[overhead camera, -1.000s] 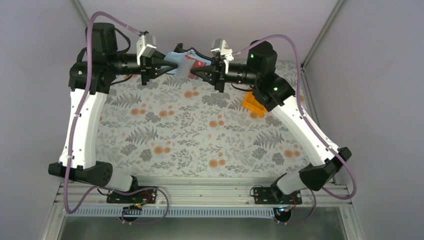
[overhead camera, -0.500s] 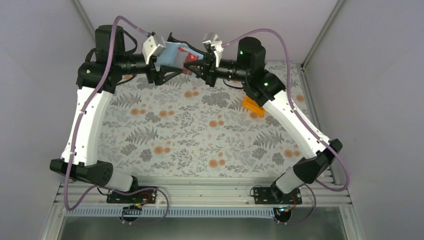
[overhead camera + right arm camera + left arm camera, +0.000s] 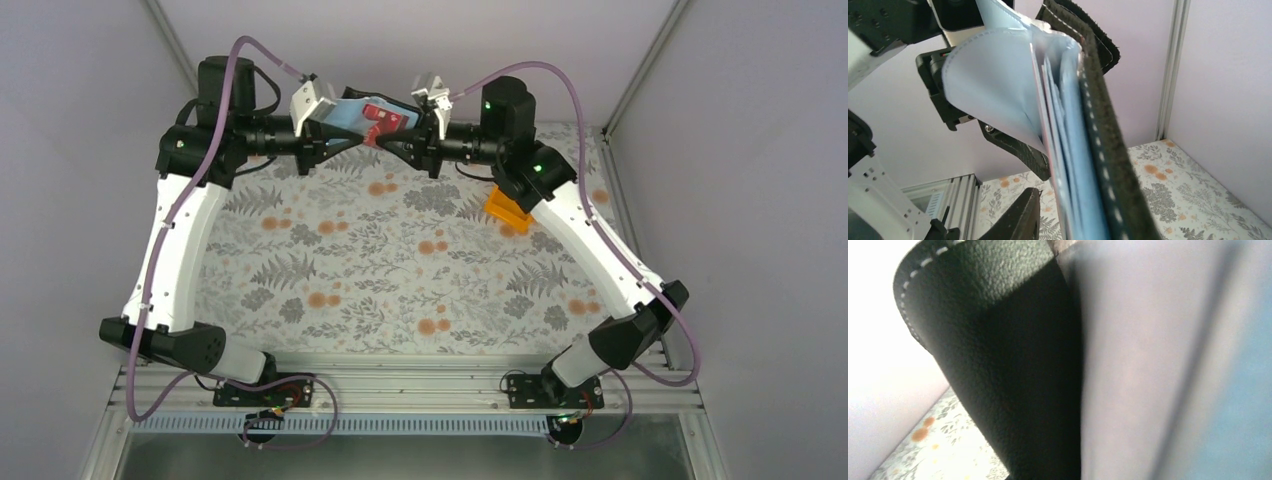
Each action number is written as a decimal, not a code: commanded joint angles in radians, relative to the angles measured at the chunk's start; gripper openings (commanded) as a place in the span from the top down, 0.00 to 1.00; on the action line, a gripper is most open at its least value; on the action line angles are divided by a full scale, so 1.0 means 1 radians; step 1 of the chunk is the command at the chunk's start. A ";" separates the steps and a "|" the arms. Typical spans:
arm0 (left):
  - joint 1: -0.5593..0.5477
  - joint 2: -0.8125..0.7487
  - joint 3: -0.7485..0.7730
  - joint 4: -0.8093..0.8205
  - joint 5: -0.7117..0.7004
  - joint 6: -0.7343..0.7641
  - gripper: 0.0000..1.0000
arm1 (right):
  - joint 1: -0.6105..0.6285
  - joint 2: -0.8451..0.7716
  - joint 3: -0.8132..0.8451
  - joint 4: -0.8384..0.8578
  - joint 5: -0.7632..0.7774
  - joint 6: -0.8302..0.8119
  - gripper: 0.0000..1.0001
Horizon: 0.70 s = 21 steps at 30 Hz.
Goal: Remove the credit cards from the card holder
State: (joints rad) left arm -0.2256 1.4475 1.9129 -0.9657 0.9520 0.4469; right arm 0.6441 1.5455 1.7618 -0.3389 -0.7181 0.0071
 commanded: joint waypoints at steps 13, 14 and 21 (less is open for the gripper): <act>0.021 0.008 -0.012 -0.034 0.194 0.069 0.98 | -0.066 -0.073 -0.084 -0.035 -0.188 -0.062 0.64; 0.021 0.008 -0.011 -0.035 0.196 0.070 0.98 | -0.067 -0.074 -0.085 -0.034 -0.188 -0.062 0.64; 0.021 0.006 -0.022 -0.040 0.216 0.076 0.98 | -0.067 -0.062 -0.077 0.005 -0.208 -0.023 0.69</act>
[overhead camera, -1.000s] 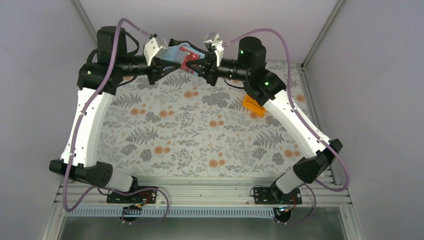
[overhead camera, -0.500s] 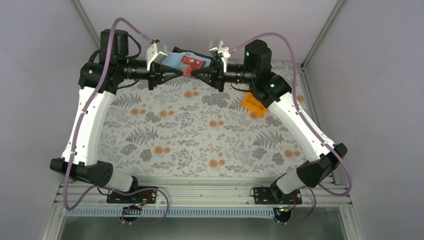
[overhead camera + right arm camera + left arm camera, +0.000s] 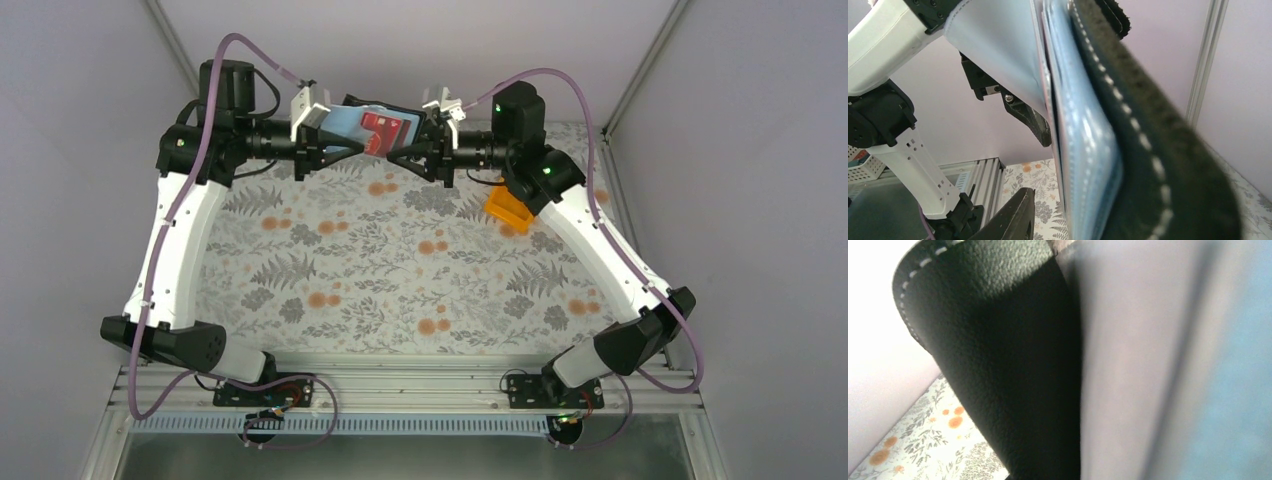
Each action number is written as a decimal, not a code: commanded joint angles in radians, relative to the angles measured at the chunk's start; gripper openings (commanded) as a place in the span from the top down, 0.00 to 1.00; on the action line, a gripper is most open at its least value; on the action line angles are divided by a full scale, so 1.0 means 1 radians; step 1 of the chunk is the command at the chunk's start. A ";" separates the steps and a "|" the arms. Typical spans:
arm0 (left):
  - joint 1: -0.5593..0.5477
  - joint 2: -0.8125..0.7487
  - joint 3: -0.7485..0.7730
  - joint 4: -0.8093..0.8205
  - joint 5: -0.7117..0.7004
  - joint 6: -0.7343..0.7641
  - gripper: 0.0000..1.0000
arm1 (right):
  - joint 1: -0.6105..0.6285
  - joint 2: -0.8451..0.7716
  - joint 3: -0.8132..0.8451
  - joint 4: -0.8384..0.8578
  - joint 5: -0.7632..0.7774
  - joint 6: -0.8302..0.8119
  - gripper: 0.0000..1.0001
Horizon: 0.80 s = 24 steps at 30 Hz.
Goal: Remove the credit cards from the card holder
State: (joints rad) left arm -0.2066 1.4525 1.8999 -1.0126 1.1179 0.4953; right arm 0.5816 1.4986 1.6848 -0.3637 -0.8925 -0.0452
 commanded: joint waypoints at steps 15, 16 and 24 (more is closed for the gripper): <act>0.056 0.001 -0.058 0.134 -0.157 -0.137 0.63 | -0.013 0.046 0.052 0.001 0.111 0.151 0.96; 0.086 0.002 -0.062 0.161 -0.202 -0.176 0.62 | -0.014 0.051 0.057 -0.024 0.149 0.163 0.96; 0.251 0.030 -0.116 0.282 -0.479 -0.308 0.56 | -0.007 0.103 0.119 -0.217 0.499 0.291 0.96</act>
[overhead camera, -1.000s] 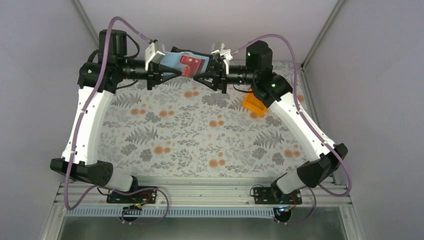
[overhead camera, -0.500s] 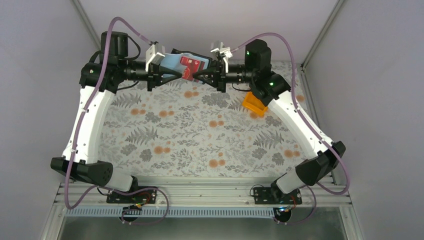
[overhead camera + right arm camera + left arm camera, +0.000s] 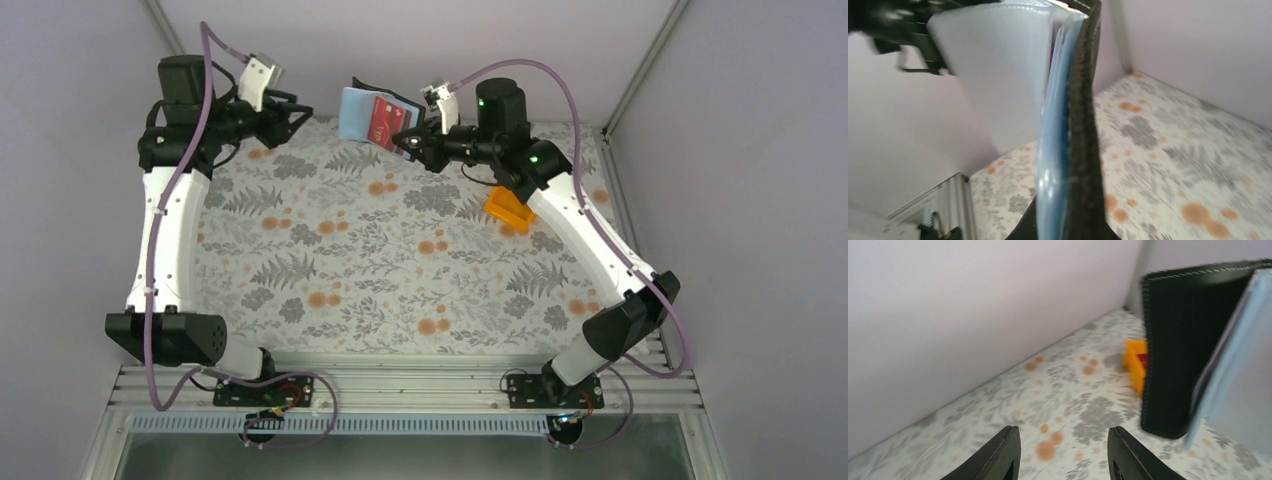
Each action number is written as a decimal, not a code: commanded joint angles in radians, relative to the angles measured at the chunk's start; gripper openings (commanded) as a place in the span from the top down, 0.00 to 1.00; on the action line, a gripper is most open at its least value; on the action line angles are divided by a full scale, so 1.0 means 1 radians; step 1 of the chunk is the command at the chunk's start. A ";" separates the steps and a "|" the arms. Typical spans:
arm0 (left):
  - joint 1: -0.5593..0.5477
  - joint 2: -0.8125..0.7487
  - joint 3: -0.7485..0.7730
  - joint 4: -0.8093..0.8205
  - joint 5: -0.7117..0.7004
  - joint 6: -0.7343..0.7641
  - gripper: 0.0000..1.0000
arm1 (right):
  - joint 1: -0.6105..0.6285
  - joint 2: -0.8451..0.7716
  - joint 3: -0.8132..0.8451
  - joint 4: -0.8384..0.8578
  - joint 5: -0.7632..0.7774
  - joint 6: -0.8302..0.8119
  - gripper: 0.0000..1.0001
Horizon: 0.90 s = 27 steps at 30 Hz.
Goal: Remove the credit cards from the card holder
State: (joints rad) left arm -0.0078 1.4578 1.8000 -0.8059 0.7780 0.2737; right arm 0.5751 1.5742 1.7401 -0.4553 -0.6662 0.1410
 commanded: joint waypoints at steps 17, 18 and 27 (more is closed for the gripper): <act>-0.192 0.019 -0.118 -0.020 0.291 0.076 0.65 | 0.104 0.188 0.167 -0.244 0.510 0.059 0.96; -0.192 0.021 -0.139 -0.010 0.306 0.062 0.65 | 0.104 0.169 0.148 -0.216 0.473 0.049 0.96; -0.180 0.068 -0.164 0.040 0.283 -0.028 0.65 | 0.104 0.081 0.073 -0.103 0.093 -0.089 0.96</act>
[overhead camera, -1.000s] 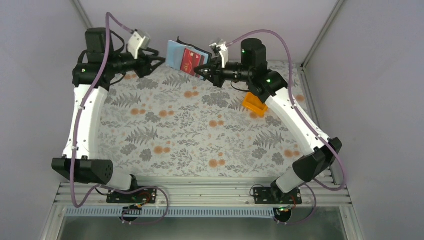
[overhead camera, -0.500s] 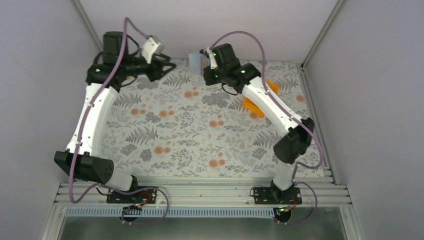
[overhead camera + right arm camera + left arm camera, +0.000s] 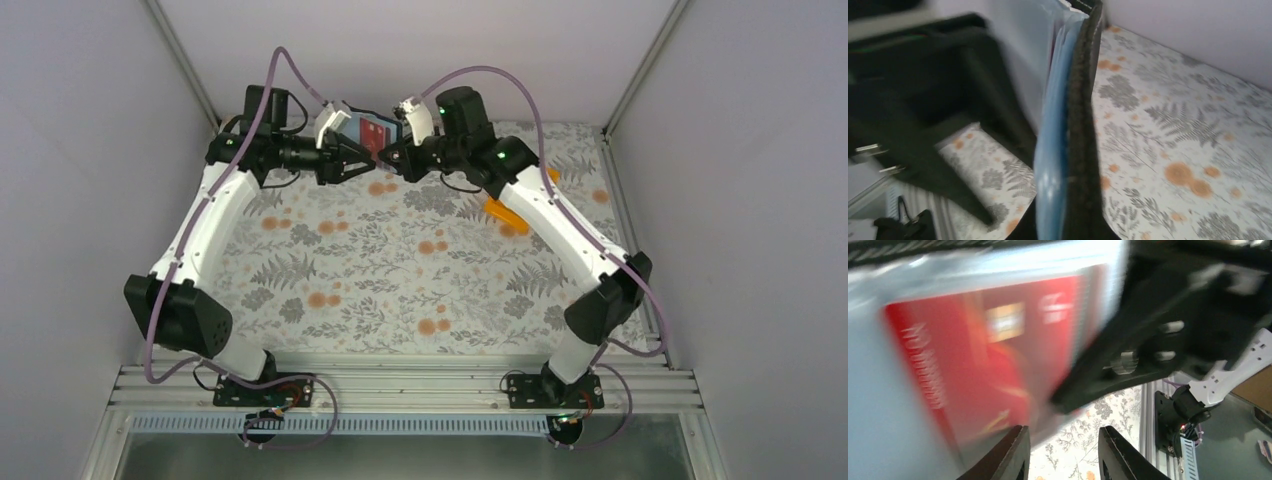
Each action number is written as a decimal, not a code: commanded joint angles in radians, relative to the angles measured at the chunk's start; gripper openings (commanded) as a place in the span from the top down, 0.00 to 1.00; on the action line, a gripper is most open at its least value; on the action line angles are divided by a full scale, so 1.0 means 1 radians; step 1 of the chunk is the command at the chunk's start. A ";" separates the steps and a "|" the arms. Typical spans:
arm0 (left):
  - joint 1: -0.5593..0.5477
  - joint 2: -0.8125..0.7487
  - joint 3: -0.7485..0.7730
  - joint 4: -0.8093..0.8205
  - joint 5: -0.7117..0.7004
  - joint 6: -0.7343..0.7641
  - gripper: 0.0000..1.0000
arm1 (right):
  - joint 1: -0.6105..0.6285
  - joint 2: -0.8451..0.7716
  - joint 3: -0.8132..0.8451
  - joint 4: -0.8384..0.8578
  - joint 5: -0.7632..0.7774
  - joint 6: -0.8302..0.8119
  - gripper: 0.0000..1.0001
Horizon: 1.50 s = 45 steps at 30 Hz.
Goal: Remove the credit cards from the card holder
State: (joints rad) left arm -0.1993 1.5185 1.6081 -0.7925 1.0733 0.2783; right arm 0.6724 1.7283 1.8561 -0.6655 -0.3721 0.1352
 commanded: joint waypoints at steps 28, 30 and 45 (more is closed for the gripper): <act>0.016 -0.084 0.101 -0.298 0.339 0.392 0.98 | -0.031 -0.156 -0.150 0.198 -0.484 -0.220 0.93; 0.022 -0.083 0.110 -0.307 0.362 0.401 0.98 | -0.039 -0.168 -0.169 0.208 -0.494 -0.226 0.81; 0.064 -0.081 0.101 -0.289 0.341 0.383 0.97 | -0.111 -0.244 -0.277 0.271 -0.594 -0.231 0.69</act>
State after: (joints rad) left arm -0.1371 1.4609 1.6962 -1.0946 1.3727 0.6334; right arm 0.5678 1.4963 1.5757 -0.4297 -0.9142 -0.0982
